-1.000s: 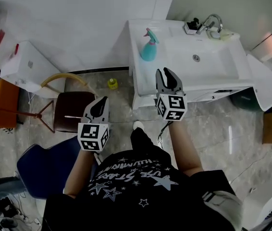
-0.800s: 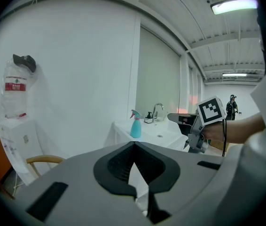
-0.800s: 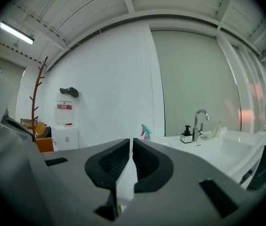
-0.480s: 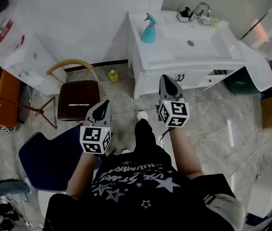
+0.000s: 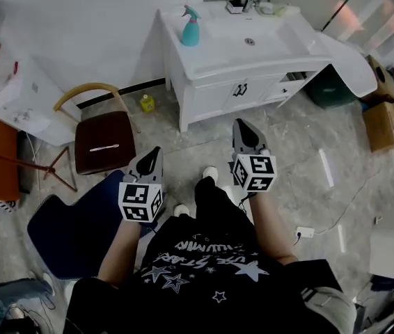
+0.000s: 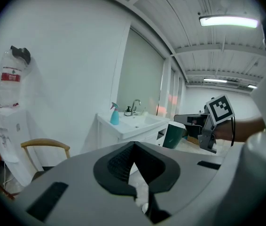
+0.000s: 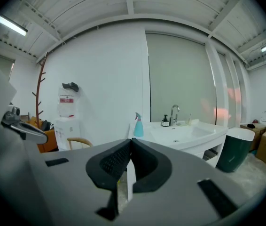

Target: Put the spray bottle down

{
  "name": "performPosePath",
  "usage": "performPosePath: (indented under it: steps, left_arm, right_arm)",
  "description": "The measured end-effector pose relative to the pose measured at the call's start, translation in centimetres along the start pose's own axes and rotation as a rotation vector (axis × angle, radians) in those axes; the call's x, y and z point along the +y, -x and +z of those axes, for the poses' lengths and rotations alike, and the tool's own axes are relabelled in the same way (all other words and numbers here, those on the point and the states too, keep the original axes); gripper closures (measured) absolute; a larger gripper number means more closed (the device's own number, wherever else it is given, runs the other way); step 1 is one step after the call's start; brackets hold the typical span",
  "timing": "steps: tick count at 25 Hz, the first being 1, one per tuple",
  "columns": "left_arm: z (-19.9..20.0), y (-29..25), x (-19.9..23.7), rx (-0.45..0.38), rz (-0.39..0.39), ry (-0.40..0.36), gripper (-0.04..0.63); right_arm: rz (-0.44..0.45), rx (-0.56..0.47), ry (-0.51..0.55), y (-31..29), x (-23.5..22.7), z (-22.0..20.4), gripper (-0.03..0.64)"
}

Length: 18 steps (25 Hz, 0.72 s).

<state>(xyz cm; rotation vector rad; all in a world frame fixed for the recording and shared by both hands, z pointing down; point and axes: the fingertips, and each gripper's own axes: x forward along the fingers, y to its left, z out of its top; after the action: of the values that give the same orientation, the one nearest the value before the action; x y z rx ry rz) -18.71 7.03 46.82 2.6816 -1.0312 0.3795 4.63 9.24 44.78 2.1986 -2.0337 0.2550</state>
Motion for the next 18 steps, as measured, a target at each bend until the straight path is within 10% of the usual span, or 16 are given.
performPosePath:
  steps: [18]
  left_arm:
    - [-1.3,-1.2,-11.9,0.029,-0.077,-0.036,0.58]
  right_arm:
    - [-0.075,0.042,-0.046,10.4,-8.9,-2.9,0.606]
